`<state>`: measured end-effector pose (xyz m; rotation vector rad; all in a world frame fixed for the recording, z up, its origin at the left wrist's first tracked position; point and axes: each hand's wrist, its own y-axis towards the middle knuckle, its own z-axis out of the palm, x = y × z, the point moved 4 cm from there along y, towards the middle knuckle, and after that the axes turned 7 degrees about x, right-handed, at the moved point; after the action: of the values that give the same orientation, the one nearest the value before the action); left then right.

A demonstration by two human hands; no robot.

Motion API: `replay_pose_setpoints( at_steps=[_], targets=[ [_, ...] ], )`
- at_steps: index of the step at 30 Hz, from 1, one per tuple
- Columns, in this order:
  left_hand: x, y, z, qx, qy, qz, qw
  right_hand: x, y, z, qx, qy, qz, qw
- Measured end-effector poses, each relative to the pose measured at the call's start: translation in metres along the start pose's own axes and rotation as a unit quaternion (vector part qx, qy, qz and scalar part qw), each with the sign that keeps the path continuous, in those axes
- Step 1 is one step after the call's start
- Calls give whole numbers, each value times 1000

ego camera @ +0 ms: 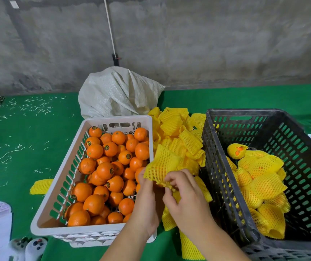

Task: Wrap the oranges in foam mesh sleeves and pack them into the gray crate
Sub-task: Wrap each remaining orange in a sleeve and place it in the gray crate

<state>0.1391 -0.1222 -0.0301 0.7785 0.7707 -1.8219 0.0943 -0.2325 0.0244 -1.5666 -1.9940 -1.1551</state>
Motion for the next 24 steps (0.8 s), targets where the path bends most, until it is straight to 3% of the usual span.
replay_pose_setpoints(
  at_steps=[3, 8, 15, 19, 22, 24],
  targets=[
    [2, -5, 1, 92, 1, -12, 996, -7, 2, -9, -47, 14, 11, 999],
    [-11, -4, -5, 5, 150, 65, 987, -15, 9, -21, -36, 26, 29, 999],
    [-14, 0, -8, -42, 92, 110, 989, 10, 6, -12, 2, 54, -9, 999],
    [-14, -2, -6, -33, 50, 126, 990, -1, 2, -10, 19, 87, 97, 991],
    [-14, -5, -5, -18, 42, 149, 988, -2, 0, 0, 134, 248, 184, 942],
    [-17, -5, -9, -41, 149, 164, 974, 1, 1, 7, 140, 471, 240, 837]
  ],
)
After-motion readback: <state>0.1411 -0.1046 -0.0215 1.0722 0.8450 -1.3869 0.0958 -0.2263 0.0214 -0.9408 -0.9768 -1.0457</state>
